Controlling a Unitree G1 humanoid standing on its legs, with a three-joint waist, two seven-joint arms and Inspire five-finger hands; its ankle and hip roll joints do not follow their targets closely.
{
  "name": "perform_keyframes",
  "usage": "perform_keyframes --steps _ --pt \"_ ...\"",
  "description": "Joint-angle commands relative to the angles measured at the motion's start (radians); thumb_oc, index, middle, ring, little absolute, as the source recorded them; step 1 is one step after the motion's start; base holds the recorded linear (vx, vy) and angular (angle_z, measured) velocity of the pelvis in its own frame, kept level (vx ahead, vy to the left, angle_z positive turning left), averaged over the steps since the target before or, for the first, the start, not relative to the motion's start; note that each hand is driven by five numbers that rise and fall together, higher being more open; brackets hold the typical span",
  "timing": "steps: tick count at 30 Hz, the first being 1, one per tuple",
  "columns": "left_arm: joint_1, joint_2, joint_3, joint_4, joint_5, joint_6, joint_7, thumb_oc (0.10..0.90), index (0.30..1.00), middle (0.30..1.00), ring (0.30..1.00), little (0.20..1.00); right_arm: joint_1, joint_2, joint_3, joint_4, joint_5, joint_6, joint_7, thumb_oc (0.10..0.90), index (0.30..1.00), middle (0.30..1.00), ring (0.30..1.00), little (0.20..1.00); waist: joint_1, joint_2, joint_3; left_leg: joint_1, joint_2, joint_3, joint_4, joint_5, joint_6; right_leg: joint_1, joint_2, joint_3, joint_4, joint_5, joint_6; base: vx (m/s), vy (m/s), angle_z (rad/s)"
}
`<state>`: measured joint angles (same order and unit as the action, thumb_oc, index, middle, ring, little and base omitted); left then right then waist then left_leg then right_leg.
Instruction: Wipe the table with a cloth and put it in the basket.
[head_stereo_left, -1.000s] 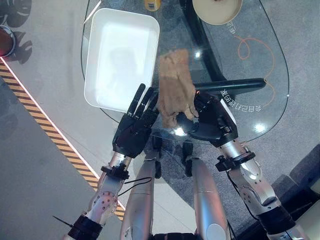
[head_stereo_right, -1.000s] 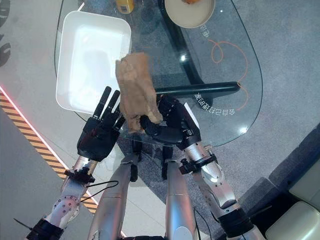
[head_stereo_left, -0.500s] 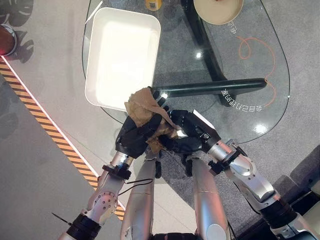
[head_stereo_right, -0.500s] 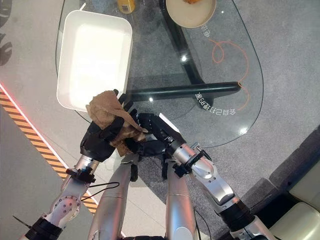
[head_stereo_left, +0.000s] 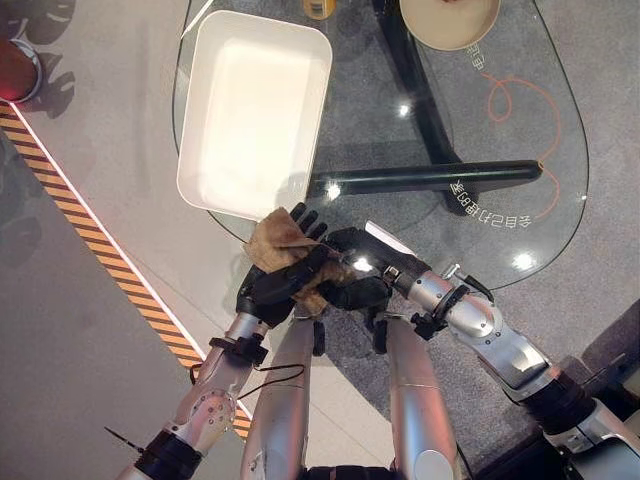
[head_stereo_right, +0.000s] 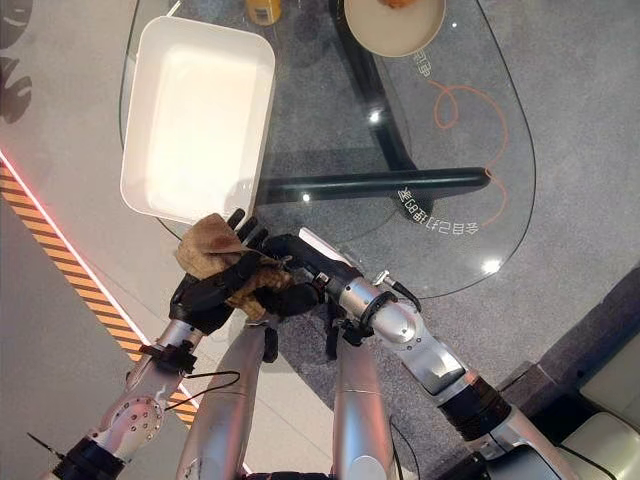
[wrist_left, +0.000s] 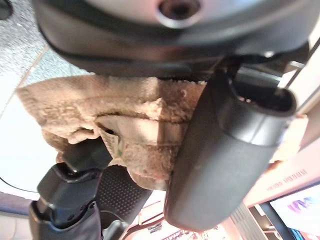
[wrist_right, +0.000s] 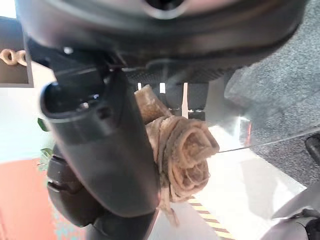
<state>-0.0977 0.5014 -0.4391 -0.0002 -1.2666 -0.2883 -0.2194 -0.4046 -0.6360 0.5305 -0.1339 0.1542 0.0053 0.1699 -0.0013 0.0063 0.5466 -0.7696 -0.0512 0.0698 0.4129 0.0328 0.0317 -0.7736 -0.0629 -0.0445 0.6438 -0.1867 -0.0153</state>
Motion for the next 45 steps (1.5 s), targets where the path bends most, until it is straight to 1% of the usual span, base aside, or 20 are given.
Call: perform_keyframes --steps 1,2,3,4,5,6,9,16,18,23,32,34,36,37,38,43,45 --pt "-0.044 -0.037 0.005 -0.181 -0.018 -0.098 -0.122 0.800 0.900 0.900 0.900 0.900 -0.025 0.005 0.072 -0.093 -0.032 -0.039 -0.006 0.100 0.300 0.300 0.300 0.200 -0.005 0.025 -0.027 0.002 -0.020 -0.005 0.122 -0.108 0.066 0.010 0.047 0.006 -0.186 0.193 0.011 0.00 0.000 0.00" --pt "-0.042 -0.048 0.013 -0.185 -0.052 -0.112 -0.135 0.800 0.900 0.900 0.900 0.900 -0.025 0.011 0.066 -0.091 -0.033 -0.031 -0.017 0.100 0.300 0.300 0.300 0.200 -0.004 0.025 -0.027 0.000 -0.021 -0.006 0.123 -0.109 0.066 0.007 0.047 0.006 -0.183 0.192 0.011 0.00 0.000 0.00" --pt "-0.042 -0.050 0.015 -0.185 -0.057 -0.112 -0.138 0.800 0.900 0.900 0.900 0.900 -0.024 0.012 0.064 -0.090 -0.034 -0.031 -0.017 0.100 0.300 0.300 0.300 0.200 -0.005 0.024 -0.027 0.002 -0.021 -0.006 0.122 -0.109 0.066 0.009 0.048 0.006 -0.184 0.192 0.011 0.00 0.000 0.00" --pt "-0.040 -0.058 0.020 -0.188 -0.080 -0.125 -0.154 0.679 0.796 0.796 0.796 0.779 -0.022 0.015 0.058 -0.088 -0.032 -0.031 -0.023 0.100 0.300 0.300 0.300 0.200 -0.005 0.022 -0.027 0.004 -0.020 -0.006 0.119 -0.109 0.066 0.012 0.049 0.006 -0.187 0.192 0.011 0.00 0.000 0.00" --pt "-0.038 -0.064 0.025 -0.193 -0.092 -0.129 -0.162 0.347 0.512 0.512 0.512 0.447 -0.018 0.016 0.053 -0.086 -0.030 -0.033 -0.025 0.100 0.300 0.300 0.300 0.200 -0.005 0.022 -0.027 0.005 -0.020 -0.007 0.118 -0.109 0.065 0.012 0.049 0.006 -0.187 0.192 0.011 0.00 0.000 0.00" --pt "-0.034 -0.073 0.034 -0.195 -0.122 -0.136 -0.181 0.100 0.300 0.300 0.300 0.200 -0.011 0.021 0.042 -0.084 -0.029 -0.034 -0.030 0.100 0.300 0.300 0.300 0.200 -0.006 0.020 -0.027 0.006 -0.020 -0.008 0.116 -0.110 0.065 0.012 0.050 0.006 -0.187 0.191 0.010 0.00 0.000 0.00" --pt "-0.026 -0.097 0.045 -0.195 -0.180 -0.148 -0.216 0.100 0.300 0.300 0.300 0.200 0.000 0.032 0.027 -0.085 -0.028 -0.032 -0.035 0.100 0.300 0.300 0.300 0.200 -0.006 0.016 -0.027 0.006 -0.020 -0.010 0.116 -0.111 0.064 0.012 0.052 0.005 -0.186 0.189 0.010 0.00 0.000 0.00" --pt "-0.011 -0.144 0.076 -0.199 -0.289 -0.151 -0.276 0.100 0.300 0.300 0.300 0.200 0.019 0.057 -0.003 -0.085 -0.021 -0.029 -0.044 0.100 0.300 0.300 0.300 0.200 -0.007 0.010 -0.027 0.009 -0.019 -0.012 0.111 -0.115 0.062 0.015 0.053 0.001 -0.189 0.183 0.006 0.00 0.000 0.00" --pt "-0.007 -0.151 0.081 -0.195 -0.298 -0.154 -0.293 0.100 0.300 0.300 0.300 0.200 0.024 0.058 -0.010 -0.086 -0.017 -0.029 -0.047 0.100 0.300 0.300 0.300 0.200 -0.008 0.010 -0.027 0.011 -0.019 -0.013 0.107 -0.115 0.062 0.016 0.053 0.001 -0.191 0.183 0.006 0.00 0.000 0.00" --pt "-0.004 -0.156 0.093 -0.197 -0.303 -0.138 -0.307 0.100 0.300 0.300 0.300 0.200 0.038 0.063 -0.032 -0.089 -0.018 -0.038 -0.042 0.100 0.300 0.300 0.300 0.200 -0.009 0.009 -0.027 0.013 -0.021 -0.016 0.103 -0.114 0.062 0.020 0.055 0.003 -0.197 0.184 0.007 0.00 0.000 0.00" --pt "-0.007 -0.174 0.088 -0.195 -0.304 -0.150 -0.310 0.100 0.300 0.300 0.300 0.200 0.035 0.074 -0.038 -0.088 -0.013 -0.036 -0.050 0.100 0.300 0.300 0.300 0.200 -0.011 0.009 -0.027 0.013 -0.022 -0.014 0.100 -0.115 0.064 0.020 0.056 0.004 -0.201 0.184 0.006 0.00 0.000 0.00" --pt "-0.006 -0.171 0.089 -0.197 -0.304 -0.153 -0.310 0.100 0.300 0.300 0.300 0.200 0.041 0.072 -0.044 -0.090 -0.020 -0.042 -0.066 0.100 0.300 0.300 0.300 0.200 -0.012 0.010 -0.027 0.011 -0.021 -0.013 0.102 -0.117 0.065 0.017 0.056 0.004 -0.197 0.183 0.006 0.00 0.000 0.00" --pt "-0.008 -0.171 0.087 -0.195 -0.305 -0.157 -0.308 0.100 0.300 0.300 0.300 0.200 0.042 0.072 -0.050 -0.089 0.008 -0.060 -0.095 0.100 0.300 0.300 0.300 0.200 -0.014 0.010 -0.027 0.011 -0.021 -0.012 0.100 -0.117 0.066 0.016 0.057 0.004 -0.196 0.184 0.007 0.00 0.000 0.00" --pt "-0.008 -0.172 0.089 -0.196 -0.305 -0.158 -0.307 0.100 0.300 0.300 0.300 0.200 0.041 0.076 -0.056 -0.089 0.018 -0.068 -0.099 0.270 0.446 0.446 0.446 0.370 -0.014 0.010 -0.027 0.011 -0.021 -0.012 0.101 -0.117 0.066 0.015 0.058 0.006 -0.196 0.183 0.007 0.00 0.000 0.00" --pt "-0.005 -0.173 0.094 -0.198 -0.305 -0.156 -0.306 0.100 0.300 0.300 0.300 0.200 0.046 0.086 -0.075 -0.095 0.044 -0.105 -0.116 0.800 0.900 0.900 0.900 0.900 -0.015 0.010 -0.027 0.014 -0.020 -0.010 0.099 -0.119 0.066 0.017 0.059 0.006 -0.195 0.181 0.007 0.00 0.000 0.00" --pt "0.011 -0.187 0.100 -0.205 -0.287 -0.157 -0.302 0.100 0.300 0.300 0.300 0.200 0.075 0.114 -0.134 -0.138 0.110 -0.161 -0.153 0.800 0.900 0.900 0.900 0.900 -0.021 0.008 -0.027 0.015 -0.019 -0.008 0.102 -0.122 0.069 0.015 0.063 0.009 -0.188 0.183 0.010 0.00 0.000 0.00" --pt "0.014 -0.192 0.101 -0.207 -0.282 -0.157 -0.301 0.100 0.300 0.300 0.300 0.200 0.083 0.120 -0.145 -0.143 0.115 -0.174 -0.154 0.800 0.900 0.900 0.900 0.900 -0.023 0.007 -0.027 0.016 -0.019 -0.006 0.100 -0.122 0.070 0.015 0.064 0.009 -0.189 0.183 0.010 0.00 0.000 0.00"
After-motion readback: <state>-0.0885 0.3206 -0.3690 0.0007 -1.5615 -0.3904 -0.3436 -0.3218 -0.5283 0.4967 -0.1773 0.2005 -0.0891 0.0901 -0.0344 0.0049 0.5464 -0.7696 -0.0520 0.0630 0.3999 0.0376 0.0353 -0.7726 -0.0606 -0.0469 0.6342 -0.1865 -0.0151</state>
